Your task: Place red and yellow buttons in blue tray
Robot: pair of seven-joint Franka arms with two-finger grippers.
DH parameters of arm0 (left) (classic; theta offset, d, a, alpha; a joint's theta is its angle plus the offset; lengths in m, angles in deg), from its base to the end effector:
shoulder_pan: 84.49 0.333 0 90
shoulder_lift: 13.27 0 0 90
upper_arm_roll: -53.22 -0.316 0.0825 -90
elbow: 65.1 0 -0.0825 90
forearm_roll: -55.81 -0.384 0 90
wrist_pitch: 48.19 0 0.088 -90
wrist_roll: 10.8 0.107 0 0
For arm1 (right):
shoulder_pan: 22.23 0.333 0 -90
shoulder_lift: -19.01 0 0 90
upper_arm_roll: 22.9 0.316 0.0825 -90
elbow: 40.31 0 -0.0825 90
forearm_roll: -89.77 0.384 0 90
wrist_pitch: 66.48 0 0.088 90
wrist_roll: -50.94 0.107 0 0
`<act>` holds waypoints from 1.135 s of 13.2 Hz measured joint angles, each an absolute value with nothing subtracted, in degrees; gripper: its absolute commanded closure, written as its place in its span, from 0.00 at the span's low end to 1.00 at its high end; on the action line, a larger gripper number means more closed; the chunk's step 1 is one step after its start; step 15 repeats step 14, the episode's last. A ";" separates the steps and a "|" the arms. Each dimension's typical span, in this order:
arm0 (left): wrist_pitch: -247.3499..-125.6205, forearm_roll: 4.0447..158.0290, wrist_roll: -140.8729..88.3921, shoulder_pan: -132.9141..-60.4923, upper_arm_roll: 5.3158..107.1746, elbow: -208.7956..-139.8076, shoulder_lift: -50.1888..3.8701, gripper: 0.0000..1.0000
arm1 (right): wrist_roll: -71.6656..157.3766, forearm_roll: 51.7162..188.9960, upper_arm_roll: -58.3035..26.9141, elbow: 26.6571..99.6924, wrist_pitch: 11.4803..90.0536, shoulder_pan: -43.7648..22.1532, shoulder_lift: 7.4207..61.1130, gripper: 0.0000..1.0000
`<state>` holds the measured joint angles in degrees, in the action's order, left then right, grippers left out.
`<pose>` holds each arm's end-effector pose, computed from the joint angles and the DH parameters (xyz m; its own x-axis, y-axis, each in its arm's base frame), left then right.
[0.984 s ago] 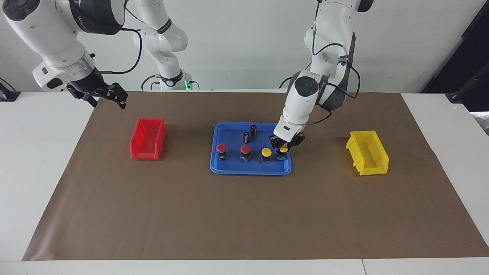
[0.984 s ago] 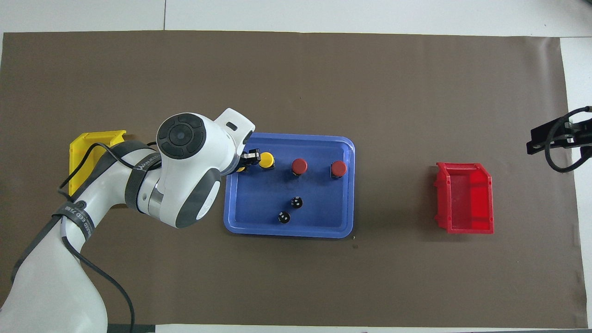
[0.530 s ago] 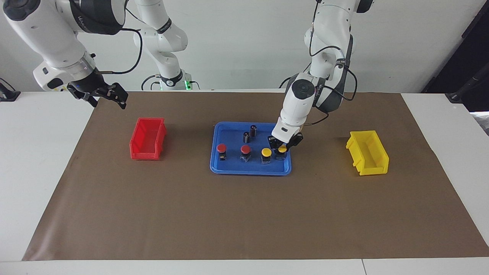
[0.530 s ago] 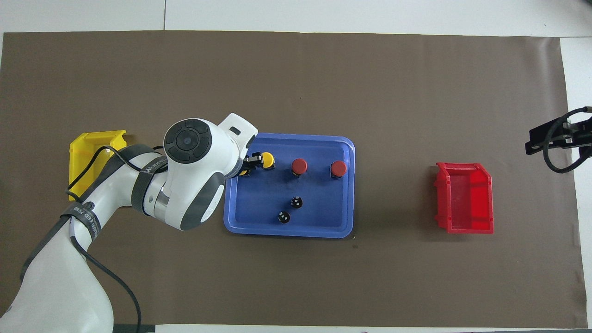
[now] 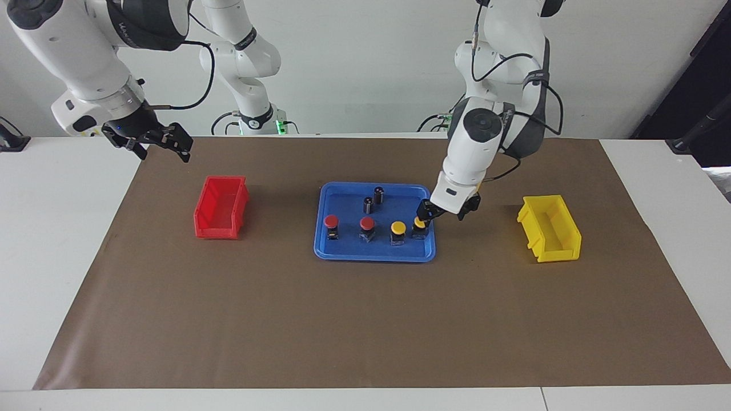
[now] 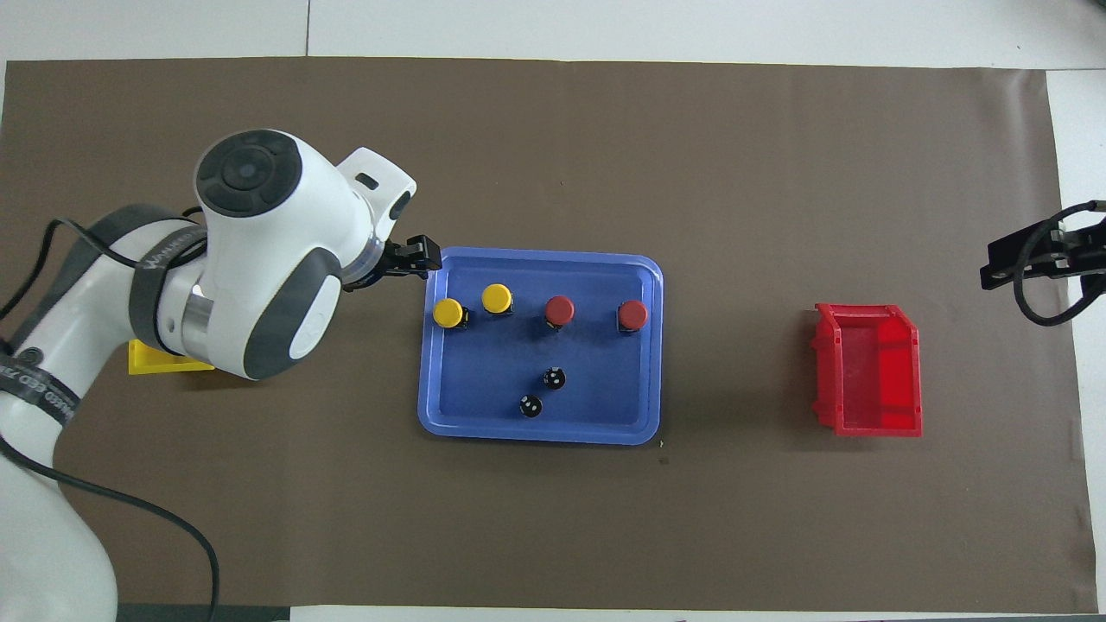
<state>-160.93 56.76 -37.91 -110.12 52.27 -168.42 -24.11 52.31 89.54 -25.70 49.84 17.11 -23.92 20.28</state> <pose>0.5535 -0.2561 0.4368 0.9984 0.0487 -0.0275 0.0487 -0.9988 -0.0006 0.5463 -0.0431 0.6021 0.9854 -0.1020 -0.1360 -0.1018 -0.9948 0.0084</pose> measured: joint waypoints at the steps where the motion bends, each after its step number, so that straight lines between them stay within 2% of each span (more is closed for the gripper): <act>1: -159.19 56.67 -33.47 -107.78 52.07 -167.62 -22.99 0.00 | 52.30 89.51 -25.69 49.85 17.11 -23.92 20.28 0.00; 8: -149.24 56.53 -13.38 -91.49 51.59 -165.68 -12.46 0.00 | 52.30 89.45 -25.70 49.85 17.12 -23.93 20.25 0.00; 15: -145.90 56.53 -8.55 -89.34 51.63 -164.66 -10.02 0.00 | 52.30 89.45 -25.64 49.85 17.13 -23.89 20.24 0.00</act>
